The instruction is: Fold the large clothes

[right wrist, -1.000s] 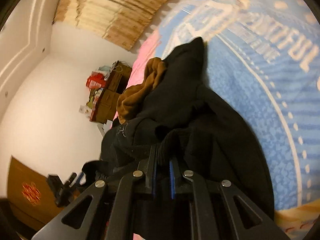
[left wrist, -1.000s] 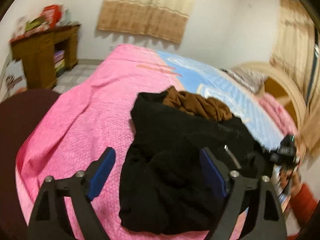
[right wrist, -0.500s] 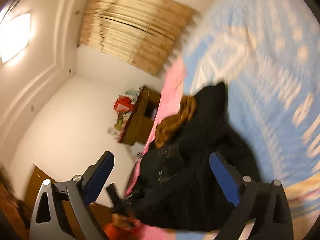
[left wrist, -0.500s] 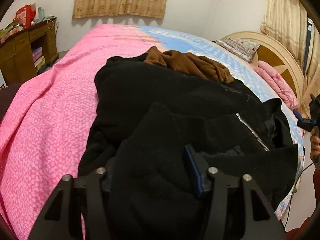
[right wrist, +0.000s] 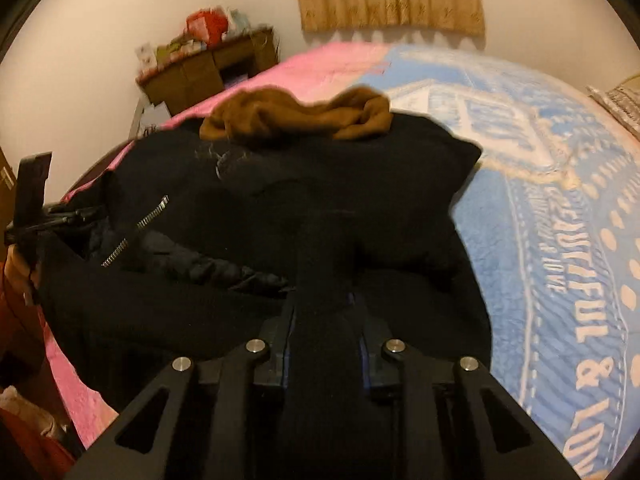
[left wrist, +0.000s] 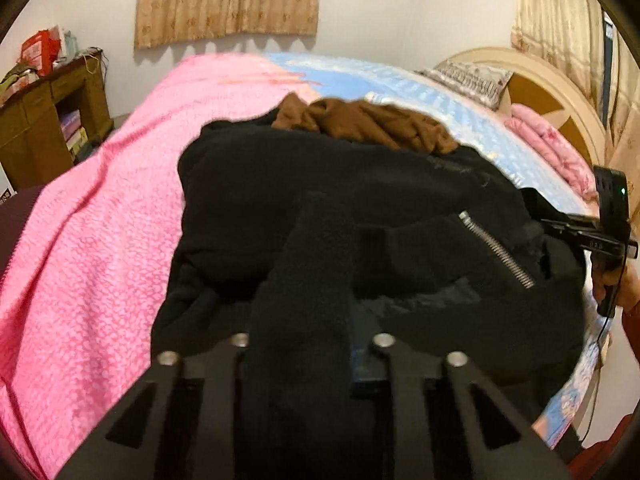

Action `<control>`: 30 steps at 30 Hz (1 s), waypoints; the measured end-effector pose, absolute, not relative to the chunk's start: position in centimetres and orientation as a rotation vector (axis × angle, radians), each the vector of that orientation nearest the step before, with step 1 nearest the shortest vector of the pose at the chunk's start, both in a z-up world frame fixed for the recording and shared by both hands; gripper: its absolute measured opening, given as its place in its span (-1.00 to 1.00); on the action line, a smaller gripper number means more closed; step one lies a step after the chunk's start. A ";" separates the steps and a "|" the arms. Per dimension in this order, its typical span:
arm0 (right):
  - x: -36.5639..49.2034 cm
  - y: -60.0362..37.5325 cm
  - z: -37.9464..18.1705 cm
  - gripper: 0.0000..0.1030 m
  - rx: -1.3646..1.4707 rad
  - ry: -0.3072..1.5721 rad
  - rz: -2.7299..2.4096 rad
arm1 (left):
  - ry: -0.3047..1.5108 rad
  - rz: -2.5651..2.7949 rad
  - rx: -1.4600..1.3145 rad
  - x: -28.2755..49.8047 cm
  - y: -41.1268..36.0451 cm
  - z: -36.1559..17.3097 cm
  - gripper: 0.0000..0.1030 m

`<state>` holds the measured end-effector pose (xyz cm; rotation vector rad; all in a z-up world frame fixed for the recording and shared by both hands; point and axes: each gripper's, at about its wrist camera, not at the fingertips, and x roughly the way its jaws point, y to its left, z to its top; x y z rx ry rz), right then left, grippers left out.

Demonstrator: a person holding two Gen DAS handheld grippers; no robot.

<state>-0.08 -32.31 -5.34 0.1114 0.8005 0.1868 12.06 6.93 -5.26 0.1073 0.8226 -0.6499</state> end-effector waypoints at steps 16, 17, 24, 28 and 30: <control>7.0 -36.9 4.6 -0.62 0.254 0.498 0.047 | 0.718 -0.551 -0.249 24.4 7.5 3.1 -0.66; 8.3 -37.5 4.2 -0.62 0.281 0.501 0.037 | 0.722 -0.532 -0.257 25.8 7.3 3.0 -0.66; 17.2 -36.5 -4.7 -0.62 0.159 0.706 -0.158 | 0.881 -0.292 -0.127 31.9 2.4 -5.6 -0.56; 18.4 -35.9 -5.2 -0.52 0.117 0.744 -0.204 | 0.904 -0.282 -0.151 32.5 2.6 -7.3 -0.44; 18.7 -36.3 -5.5 -0.48 0.145 0.772 -0.191 | 0.926 -0.275 -0.137 32.7 2.5 -7.6 -0.40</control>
